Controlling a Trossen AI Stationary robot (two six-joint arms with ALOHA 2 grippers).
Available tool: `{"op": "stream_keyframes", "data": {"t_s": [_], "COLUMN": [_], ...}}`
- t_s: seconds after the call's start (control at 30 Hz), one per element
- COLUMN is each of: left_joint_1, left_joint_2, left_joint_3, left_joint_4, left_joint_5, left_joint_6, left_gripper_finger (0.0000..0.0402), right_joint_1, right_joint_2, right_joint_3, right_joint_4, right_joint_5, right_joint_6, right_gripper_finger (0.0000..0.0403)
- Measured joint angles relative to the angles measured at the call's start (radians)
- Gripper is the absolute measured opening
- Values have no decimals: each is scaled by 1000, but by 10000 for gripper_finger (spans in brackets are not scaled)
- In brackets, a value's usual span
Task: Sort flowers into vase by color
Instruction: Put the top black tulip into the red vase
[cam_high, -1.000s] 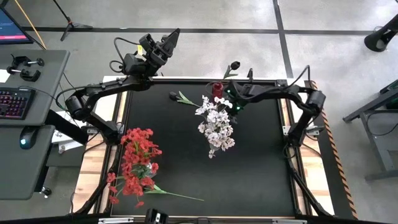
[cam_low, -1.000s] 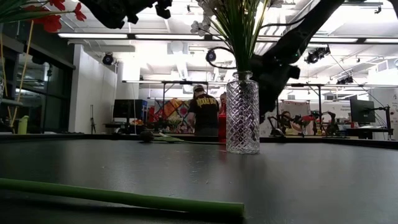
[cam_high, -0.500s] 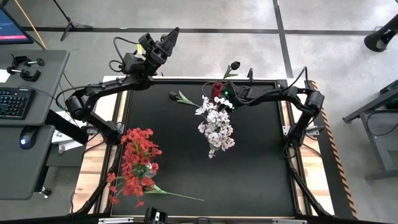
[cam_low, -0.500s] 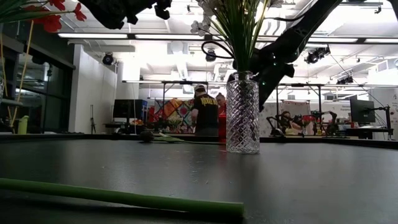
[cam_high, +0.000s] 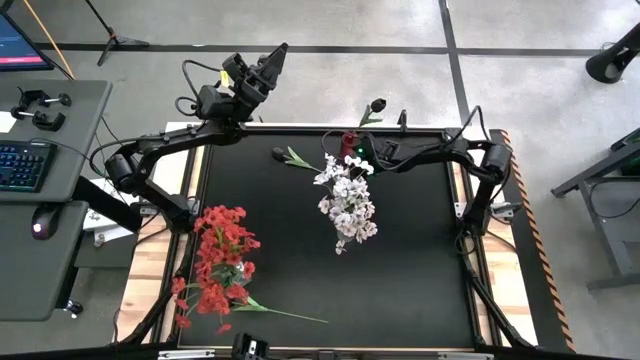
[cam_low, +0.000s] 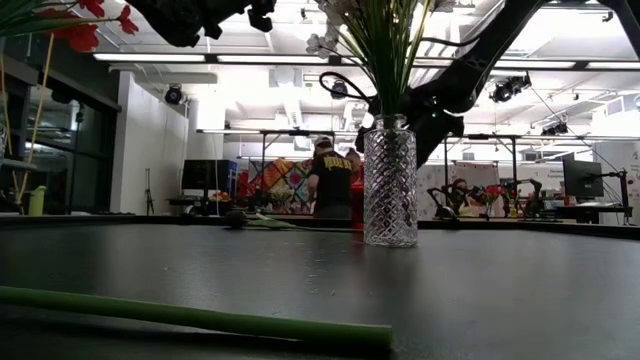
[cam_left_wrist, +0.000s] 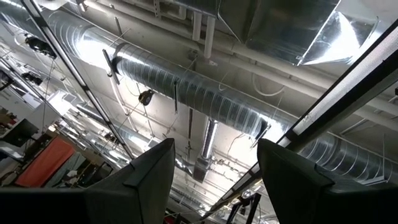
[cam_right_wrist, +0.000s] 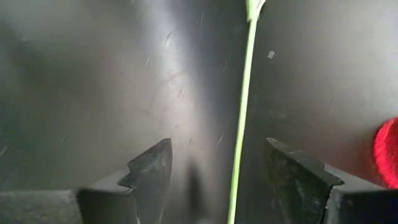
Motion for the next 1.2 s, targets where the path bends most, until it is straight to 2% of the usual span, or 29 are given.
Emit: {"op": "stream_keyframes", "data": {"t_s": [0.3, 0.37, 0.43, 0.57, 0.6, 0.73, 0.8, 0.93, 1.1, 1.2], "left_joint_1": [0, 0, 0, 0, 0, 0, 0, 0, 0, 0], "left_joint_2": [0, 0, 0, 0, 0, 0, 0, 0, 0, 0], "left_joint_3": [0, 0, 0, 0, 0, 0, 0, 0, 0, 0], "left_joint_4": [1, 2, 2, 2, 2, 2, 2, 2, 2, 2], "left_joint_5": [-7, -7, -7, -8, -8, -8, -8, -8, -10, -19], "left_joint_6": [0, 0, 0, 0, 0, 0, 0, 0, 9, 10], "left_gripper_finger": [216, 216, 216, 216, 216, 216, 216, 216, 216, 216], "right_joint_1": [29, 40, 53, 64, 64, 58, 49, 33, 31, 52], "right_joint_2": [65, 72, 70, 44, 33, -24, -58, -187, -438, -596], "right_joint_3": [0, 0, 2, 3, 4, 1, -6, -139, -385, -487], "right_joint_4": [58, 38, 9, -95, -128, -309, -392, -388, -400, -438], "right_joint_5": [37, 57, 95, 108, 102, 97, 96, 79, 78, 80], "right_joint_6": [5, -8, -32, -75, -89, -127, -137, -117, 2, 93], "right_gripper_finger": [230, 206, 163, 37, 19, 20, 8, 4, 1, 1]}}
